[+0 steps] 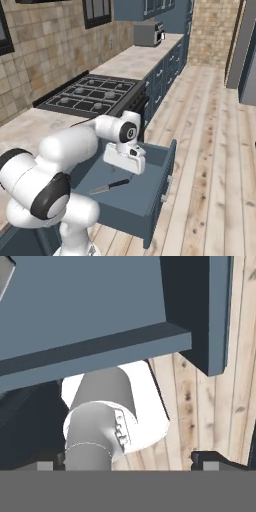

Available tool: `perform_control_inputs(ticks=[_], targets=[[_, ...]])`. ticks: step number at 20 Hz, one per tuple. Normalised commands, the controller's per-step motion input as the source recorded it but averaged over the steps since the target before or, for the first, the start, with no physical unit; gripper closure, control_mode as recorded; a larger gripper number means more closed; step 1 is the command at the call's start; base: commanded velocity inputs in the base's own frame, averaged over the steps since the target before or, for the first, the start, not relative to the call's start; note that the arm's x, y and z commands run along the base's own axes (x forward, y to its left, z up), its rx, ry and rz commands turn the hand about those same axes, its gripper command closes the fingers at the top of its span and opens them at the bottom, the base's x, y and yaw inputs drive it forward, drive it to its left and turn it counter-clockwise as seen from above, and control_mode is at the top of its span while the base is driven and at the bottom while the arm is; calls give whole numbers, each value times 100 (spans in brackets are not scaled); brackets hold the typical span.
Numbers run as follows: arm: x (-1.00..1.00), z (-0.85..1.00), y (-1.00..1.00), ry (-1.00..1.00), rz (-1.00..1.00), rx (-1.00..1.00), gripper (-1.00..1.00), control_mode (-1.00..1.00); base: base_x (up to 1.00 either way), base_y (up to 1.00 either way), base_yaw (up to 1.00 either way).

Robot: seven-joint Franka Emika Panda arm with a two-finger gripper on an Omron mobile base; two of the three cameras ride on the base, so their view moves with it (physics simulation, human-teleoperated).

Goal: Pick up the knife from the drawer and place it on the cutting board. Then place the meat from the plate to the cutting board.

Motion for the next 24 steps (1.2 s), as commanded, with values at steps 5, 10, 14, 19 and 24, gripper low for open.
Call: perform_control_inputs(ticks=[5,10,14,19,24], targets=[[14,-33,41,-10,-11,-1,-100,-100,0,0,0],[34,-26,32,-5,-7,0,-100,-100,0,0,0],[38,-19,25,-1,-6,0,-100,-100,0,0,0],[42,-27,10,0,-7,0,-100,-100,0,0,0],[36,-29,0,0,-6,0,-100,-100,0,0,0]])
